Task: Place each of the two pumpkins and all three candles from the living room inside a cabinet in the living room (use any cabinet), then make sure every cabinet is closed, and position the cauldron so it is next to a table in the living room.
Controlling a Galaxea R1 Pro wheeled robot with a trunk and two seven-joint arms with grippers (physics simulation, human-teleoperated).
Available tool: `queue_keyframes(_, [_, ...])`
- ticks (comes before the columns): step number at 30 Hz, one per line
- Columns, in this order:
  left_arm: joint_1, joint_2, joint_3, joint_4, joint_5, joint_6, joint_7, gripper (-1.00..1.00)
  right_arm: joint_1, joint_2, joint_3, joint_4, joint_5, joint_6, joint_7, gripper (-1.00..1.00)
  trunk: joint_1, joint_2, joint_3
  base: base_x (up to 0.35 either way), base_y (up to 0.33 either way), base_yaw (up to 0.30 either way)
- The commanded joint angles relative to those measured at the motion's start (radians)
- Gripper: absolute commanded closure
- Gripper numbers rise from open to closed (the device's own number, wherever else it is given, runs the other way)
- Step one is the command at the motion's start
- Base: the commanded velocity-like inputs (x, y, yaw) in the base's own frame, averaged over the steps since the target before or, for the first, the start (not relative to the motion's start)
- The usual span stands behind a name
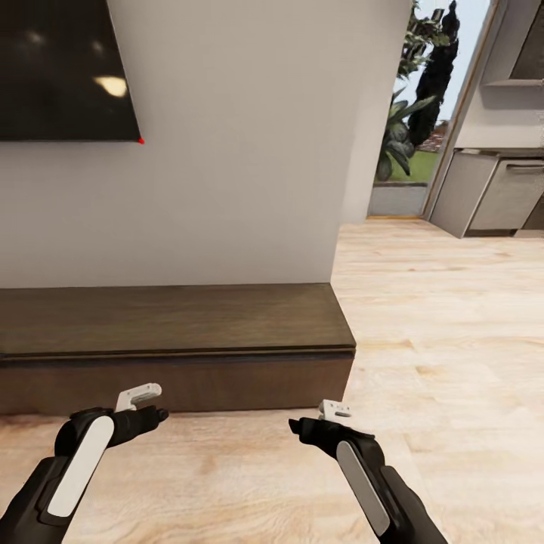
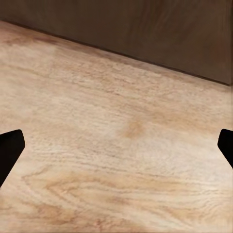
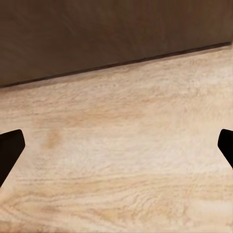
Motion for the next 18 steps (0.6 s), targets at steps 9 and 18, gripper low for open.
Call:
queue_keyframes(9, [-0.001,0.010,0.006,0.014,0.019,0.003,0.009,-1.00,-0.001,0.000,0.002,-0.056,-0.012,0.003,-0.011,-1.00,-0.004,0.002,0.034,-0.231,0.039,0.000])
queue_keyframes(18, [-0.010,0.020,0.004,0.170,0.019,0.003,0.011,-1.00,-0.001,-0.001,-0.001,-0.073,-0.012,0.029,-0.011,-1.00,-0.008,0.004,0.069,-0.115,0.021,0.000])
